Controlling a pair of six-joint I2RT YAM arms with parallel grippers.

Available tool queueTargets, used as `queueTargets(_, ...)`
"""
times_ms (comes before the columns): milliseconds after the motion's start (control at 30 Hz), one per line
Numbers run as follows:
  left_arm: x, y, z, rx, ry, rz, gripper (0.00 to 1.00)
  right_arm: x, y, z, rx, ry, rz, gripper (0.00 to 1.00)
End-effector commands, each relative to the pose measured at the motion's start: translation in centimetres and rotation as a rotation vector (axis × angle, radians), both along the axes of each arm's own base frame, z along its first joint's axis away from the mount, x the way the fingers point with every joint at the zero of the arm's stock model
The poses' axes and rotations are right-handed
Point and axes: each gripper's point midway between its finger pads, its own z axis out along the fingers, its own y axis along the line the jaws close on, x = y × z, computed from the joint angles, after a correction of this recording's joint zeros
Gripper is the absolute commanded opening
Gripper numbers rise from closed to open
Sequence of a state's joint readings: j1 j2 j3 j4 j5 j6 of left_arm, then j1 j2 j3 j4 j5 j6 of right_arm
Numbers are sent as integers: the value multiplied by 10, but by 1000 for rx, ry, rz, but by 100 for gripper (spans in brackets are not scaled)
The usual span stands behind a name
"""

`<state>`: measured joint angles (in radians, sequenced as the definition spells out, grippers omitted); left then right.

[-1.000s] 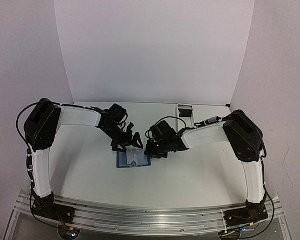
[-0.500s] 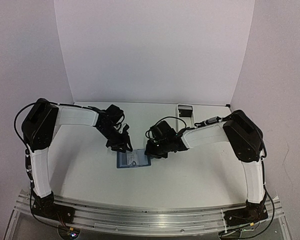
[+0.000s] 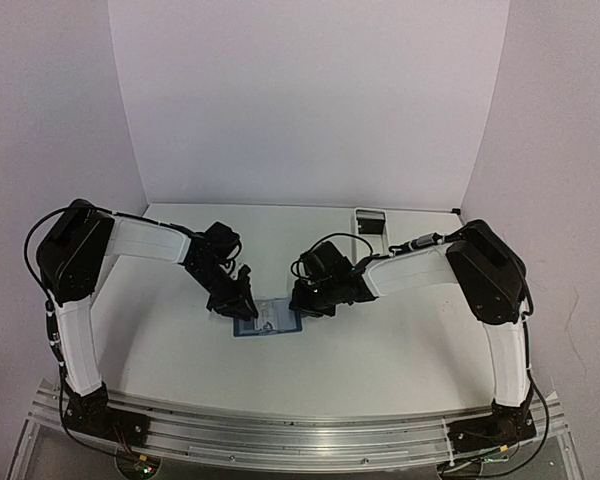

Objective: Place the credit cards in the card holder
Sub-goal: Insert the credit card into the card holder.

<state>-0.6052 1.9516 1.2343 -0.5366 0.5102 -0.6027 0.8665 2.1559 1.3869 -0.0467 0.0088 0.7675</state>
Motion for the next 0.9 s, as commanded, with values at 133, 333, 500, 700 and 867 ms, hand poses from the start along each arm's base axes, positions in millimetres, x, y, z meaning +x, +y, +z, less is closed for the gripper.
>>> queueTargets(133,7,-12,-1,-60,-1,9,12,-20,-16,-24,-87,77,17,19)
queueTargets(333,6,-16,-12,-65,43,17,0,-18,-16,-27,-89,80,14,19)
queueTargets(500,13,-29,-8,-102,26,7,0,-19,-15,-30,-86,90,18,19)
queueTargets(700,14,-19,-7,-43,11,1,0,-19,-14,-30,-84,91,20,19)
queueTargets(867,30,11,4,93,-66,-2,30,-18,-14,-30,-83,91,20,19)
